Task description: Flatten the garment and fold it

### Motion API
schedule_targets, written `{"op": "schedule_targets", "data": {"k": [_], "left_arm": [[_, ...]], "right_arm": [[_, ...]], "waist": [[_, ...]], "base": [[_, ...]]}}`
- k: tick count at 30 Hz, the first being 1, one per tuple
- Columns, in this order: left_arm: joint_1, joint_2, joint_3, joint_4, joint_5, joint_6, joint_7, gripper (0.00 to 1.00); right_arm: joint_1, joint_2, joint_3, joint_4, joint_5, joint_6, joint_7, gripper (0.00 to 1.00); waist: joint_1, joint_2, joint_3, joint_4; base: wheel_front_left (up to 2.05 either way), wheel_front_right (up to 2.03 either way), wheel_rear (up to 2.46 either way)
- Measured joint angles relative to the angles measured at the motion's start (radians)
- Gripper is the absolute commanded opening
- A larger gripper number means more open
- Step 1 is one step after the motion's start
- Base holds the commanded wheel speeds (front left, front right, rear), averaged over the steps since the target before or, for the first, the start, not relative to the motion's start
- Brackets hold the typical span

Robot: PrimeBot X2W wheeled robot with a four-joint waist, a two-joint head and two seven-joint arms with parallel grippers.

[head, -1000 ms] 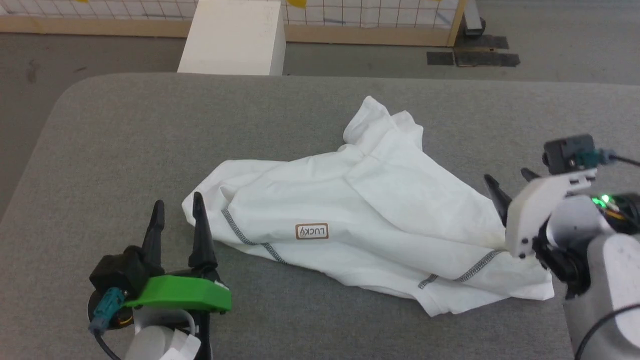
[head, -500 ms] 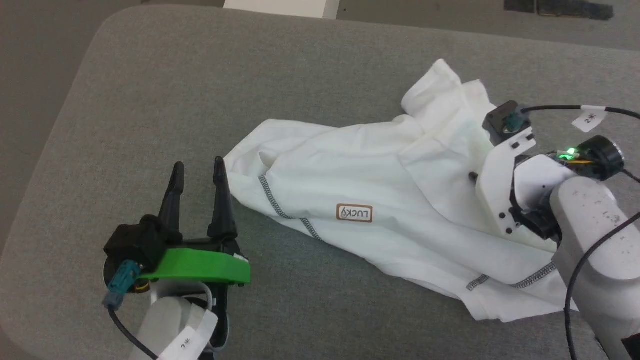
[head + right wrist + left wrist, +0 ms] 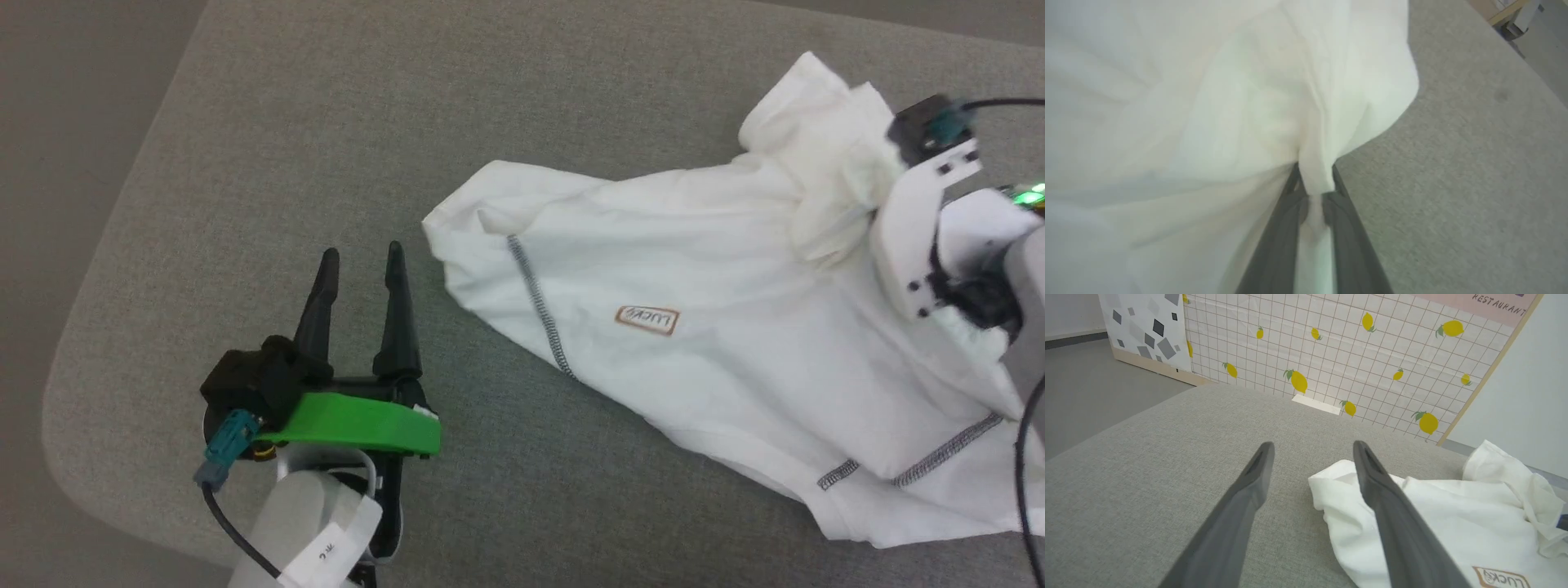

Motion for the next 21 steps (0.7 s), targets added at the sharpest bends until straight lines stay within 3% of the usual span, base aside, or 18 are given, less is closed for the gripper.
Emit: {"op": "schedule_targets", "data": {"k": [5, 6, 11, 12, 21], "left_arm": [[-0.022, -0.001, -0.033, -0.001, -0.007, 0.0, 0.0, 1.0], [-0.032, -0.001, -0.048, 0.0, -0.012, 0.0, 0.0, 1.0], [-0.04, -0.001, -0.067, 0.009, -0.019, 0.006, 0.0, 1.0], [-0.04, -0.001, -0.067, 0.012, -0.019, 0.009, 0.0, 1.0], [-0.038, -0.001, -0.052, 0.064, -0.006, -0.009, 0.0, 1.0]], "right_arm": [[-0.093, -0.049, -0.141, 0.053, -0.091, 0.0, -0.028, 0.0], [-0.155, -0.039, -0.212, 0.066, -0.158, 0.0, -0.049, 0.0], [-0.203, -0.021, -0.26, 0.113, -0.254, 0.0, -0.165, 0.0], [-0.203, -0.011, -0.27, 0.128, -0.254, 0.0, -0.172, 1.0], [-0.151, 0.069, -0.338, 0.077, -0.146, -0.001, -0.363, 1.0]], "waist": [[0.0001, 0.0, 0.024, 0.025], [0.0001, 0.0, 0.043, 0.041], [0.0001, 0.0, 0.078, 0.07], [0.0002, 0.0, 0.079, 0.07], [0.0001, 0.0, 0.026, 0.045]], "base": [[0.0, 0.0, 0.0], [0.0, 0.0, 0.0], [0.0, 0.0, 0.0], [0.0, 0.0, 0.0], [0.0, 0.0, 0.0]]}}
